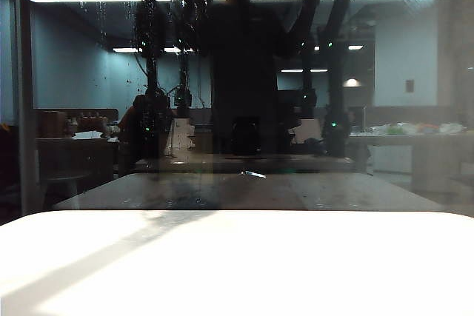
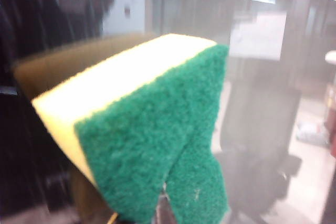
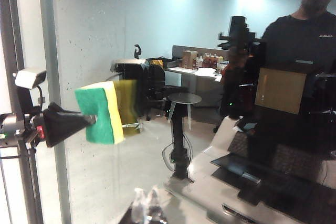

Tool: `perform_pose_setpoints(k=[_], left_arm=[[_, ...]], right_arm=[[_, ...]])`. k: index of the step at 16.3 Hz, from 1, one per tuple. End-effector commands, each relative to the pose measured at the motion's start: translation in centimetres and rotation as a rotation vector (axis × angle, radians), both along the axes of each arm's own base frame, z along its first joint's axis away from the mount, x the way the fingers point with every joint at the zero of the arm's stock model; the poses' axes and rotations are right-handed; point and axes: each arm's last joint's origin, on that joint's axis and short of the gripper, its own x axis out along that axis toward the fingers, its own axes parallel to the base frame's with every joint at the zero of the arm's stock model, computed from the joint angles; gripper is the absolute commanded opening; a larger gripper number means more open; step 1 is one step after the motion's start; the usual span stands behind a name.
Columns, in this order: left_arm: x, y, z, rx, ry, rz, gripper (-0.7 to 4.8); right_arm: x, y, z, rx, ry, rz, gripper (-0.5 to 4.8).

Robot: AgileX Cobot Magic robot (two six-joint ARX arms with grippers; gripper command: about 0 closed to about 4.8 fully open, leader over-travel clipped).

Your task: Reach upward to find where there is water on the glass, pick up the sponge from the table, dry the water, and finally place the sponge back on the table.

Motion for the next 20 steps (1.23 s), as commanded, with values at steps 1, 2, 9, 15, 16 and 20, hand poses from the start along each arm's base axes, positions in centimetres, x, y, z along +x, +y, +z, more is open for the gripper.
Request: perform_pose_setpoints(k=[1,2,9,15,16,20], left_arm=[[0.0,0.5,0.8,-0.035,-0.074,0.059,-0.05],[0.1,0.7,0.8,-0.039,-0.072,0.084,-0.06],[-0.5,6.3,3.1,-0.099,-0.033,0.248,-0.05],[-3.7,13.8,5.5,-0.150,-0.046,0.488,-0.06],[-3.8,13.9,5.6,-0.168,-0.039,0.483,-0.06],[-3.1,11.4,5.6,-0.201,-0.049,0.331,-0.05]], right_arm=[[-0.3,0.0,0.2,-0.002,-0.018,0.000,-0.06],[-0.3,0.0,0.2,-0.001,-0.018,0.001,-0.06],[-0.3,0.0,0.2,-0.001,-0.016,0.001,-0.06],[-0.3,0.0,0.2,-0.001,-0.016,0.000,-0.06],[-0.3,0.0,0.2,-0.002,-0.016,0.000,-0.06],[-0.3,0.0,0.2,-0.001,-0.016,0.000,-0.06]])
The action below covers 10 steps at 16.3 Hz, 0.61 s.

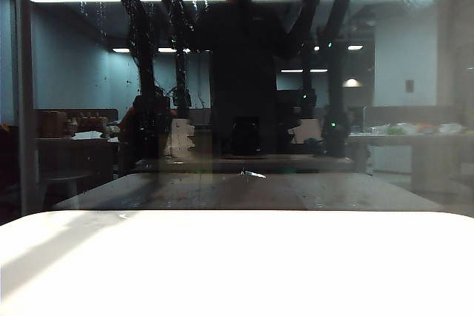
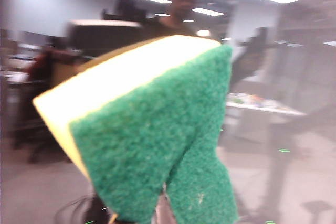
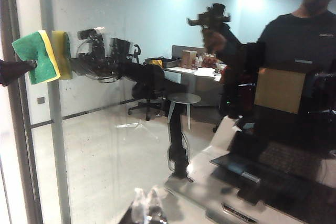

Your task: Reach upward to find where there is water on the glass, pick up the sponge from the table, dry the water, and finally place the sponge back on the table.

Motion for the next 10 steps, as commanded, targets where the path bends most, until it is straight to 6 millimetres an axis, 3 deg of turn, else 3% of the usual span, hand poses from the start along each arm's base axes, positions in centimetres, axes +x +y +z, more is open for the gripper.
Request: perform_pose_setpoints(k=[1,7,10], left_arm=[[0.7,-3.4,0.0,0.001,-0.043,-0.127,-0.06],[4.0,-13.8,-3.6,0.000,0.022,-0.394,-0.05],[4.6,-16.9,-5.0,0.013,0.055,-0.462,-0.06]], right_arm=[[-0.3,0.0,0.2,-0.002,-0.018,0.000,-0.06],[-0.3,0.0,0.2,-0.002,-0.017,0.000,-0.06],[-0.4,0.0,0.3,-0.002,-0.018,0.001,-0.06]])
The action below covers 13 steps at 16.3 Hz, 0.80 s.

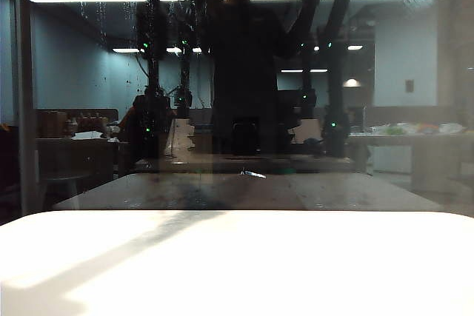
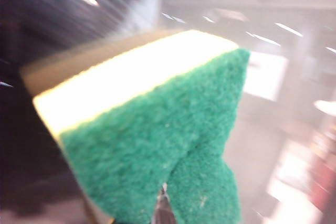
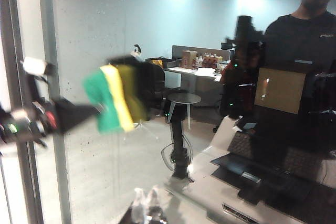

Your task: Reach upward to find where there is water on the glass, pick up the sponge from the table, dry the water, and finally place the sponge back on the table.

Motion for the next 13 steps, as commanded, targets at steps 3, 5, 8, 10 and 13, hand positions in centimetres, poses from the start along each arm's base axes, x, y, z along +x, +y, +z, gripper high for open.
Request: perform_pose_setpoints(k=[3,5,8,10,13], left_arm=[[0.3,-1.5,-0.6,0.016,0.004,-0.025,-0.06],[-0.3,0.0,0.7,0.017,-0.027,0.012,-0.06],[-1.6,1.8,3.0,0.098,-0.099,0.119,-0.05],[-2.1,4.1,4.2,0.109,-0.102,0.208,-0.06],[-2.1,8.6,5.0,0.102,-0.082,0.330,-0.06]], right_arm=[[-0.4,0.0,0.2,-0.001,-0.009,0.002,-0.06],[-0.4,0.2,0.0,-0.014,0.011,0.058,-0.06],[-0.7,0.2,-0.1,-0.018,0.031,0.083,-0.06],[-0.9,0.3,-0.2,-0.024,0.037,0.108,-0.06],[-1.5,0.4,-0.2,-0.022,0.058,0.113,-0.06]])
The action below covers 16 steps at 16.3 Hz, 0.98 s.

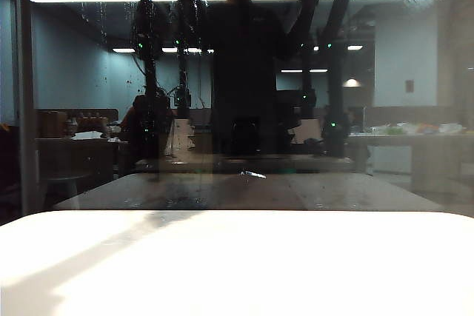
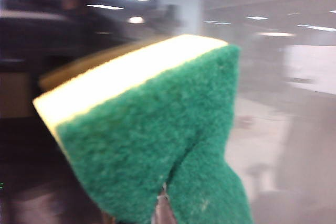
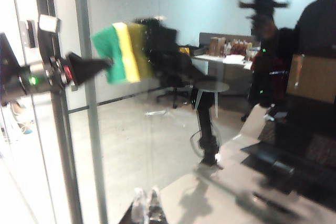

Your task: Reach upward to find where there is water on the glass, pick up the sponge from the table, dry the water, and finally place the sponge back on the table.

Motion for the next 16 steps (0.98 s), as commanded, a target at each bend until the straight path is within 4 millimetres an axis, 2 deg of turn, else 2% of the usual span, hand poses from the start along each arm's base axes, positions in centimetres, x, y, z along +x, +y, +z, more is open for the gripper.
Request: perform_pose_setpoints(k=[1,5,13,16], left_arm=[[-0.1,4.2,0.4,-0.041,0.024,0.118,-0.05],[-0.1,9.0,-0.2,-0.049,0.122,0.171,-0.06],[1.0,9.3,-3.0,0.011,0.321,0.191,-0.05],[2.3,7.7,-4.8,0.015,0.387,0.142,-0.06]], right_arm=[[-1.1,0.1,0.2,-0.004,-0.004,0.017,-0.06],[-1.4,0.2,0.3,-0.007,-0.011,0.029,-0.06],[-1.4,0.2,0.3,-0.007,-0.011,0.029,-0.06],[-1.4,0.2,0.4,-0.007,-0.012,0.027,-0.06]])
